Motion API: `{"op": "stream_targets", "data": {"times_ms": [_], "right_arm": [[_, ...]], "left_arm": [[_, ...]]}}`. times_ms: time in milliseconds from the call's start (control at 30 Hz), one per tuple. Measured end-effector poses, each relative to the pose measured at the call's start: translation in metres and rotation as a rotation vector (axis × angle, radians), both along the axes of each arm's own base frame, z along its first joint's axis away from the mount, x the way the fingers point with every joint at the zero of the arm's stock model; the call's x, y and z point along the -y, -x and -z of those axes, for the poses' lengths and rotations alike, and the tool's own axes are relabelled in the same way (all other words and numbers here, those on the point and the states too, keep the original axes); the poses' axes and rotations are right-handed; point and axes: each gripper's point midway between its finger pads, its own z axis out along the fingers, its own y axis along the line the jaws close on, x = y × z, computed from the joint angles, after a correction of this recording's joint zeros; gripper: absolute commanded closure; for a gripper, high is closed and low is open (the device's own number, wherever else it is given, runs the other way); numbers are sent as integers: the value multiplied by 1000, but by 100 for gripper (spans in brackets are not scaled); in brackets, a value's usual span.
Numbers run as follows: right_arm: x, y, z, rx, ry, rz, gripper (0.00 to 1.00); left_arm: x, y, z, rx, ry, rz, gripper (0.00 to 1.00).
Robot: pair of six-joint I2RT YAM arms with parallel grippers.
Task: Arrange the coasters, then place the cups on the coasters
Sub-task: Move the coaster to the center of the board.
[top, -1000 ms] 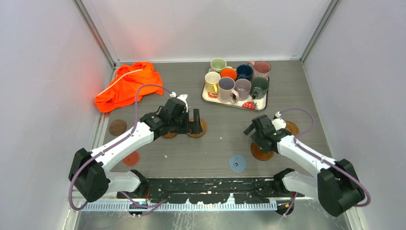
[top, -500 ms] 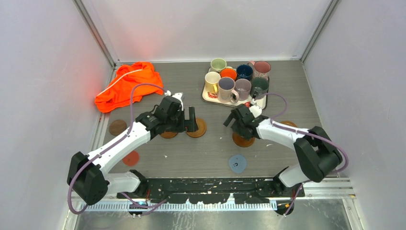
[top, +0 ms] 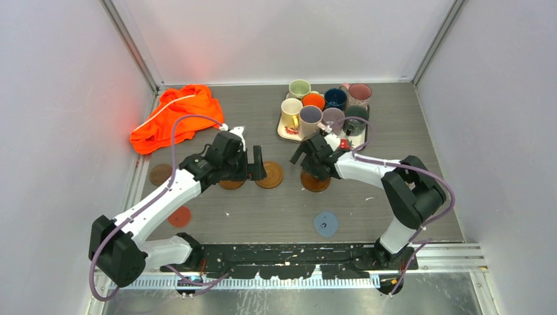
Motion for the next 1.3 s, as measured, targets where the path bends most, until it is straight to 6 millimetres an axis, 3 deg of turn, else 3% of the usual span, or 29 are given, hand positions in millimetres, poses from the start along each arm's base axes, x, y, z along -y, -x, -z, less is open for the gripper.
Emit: {"op": "stream_targets", "data": {"times_ms": [333,800,1067,1200,1300], "right_arm": [[-25,-13,-2,11,-24,-35,0],[-28,-14,-9,-12,3,-55,0],[-7,-8,-45,23,53,-33,0],[12,-5,-71,64,59,3,0],[37,-3,-83,86,66,53,0]], "left_arm": [[-4,3,5,-12,-13,-1,0],[-8,2,0,-1,-6,-10,0],[-6,4,0,-5,2,-2,0],[-4,6,-1,-10,12,12,0],[-3,7,-1,-14,18,25,0]]}}
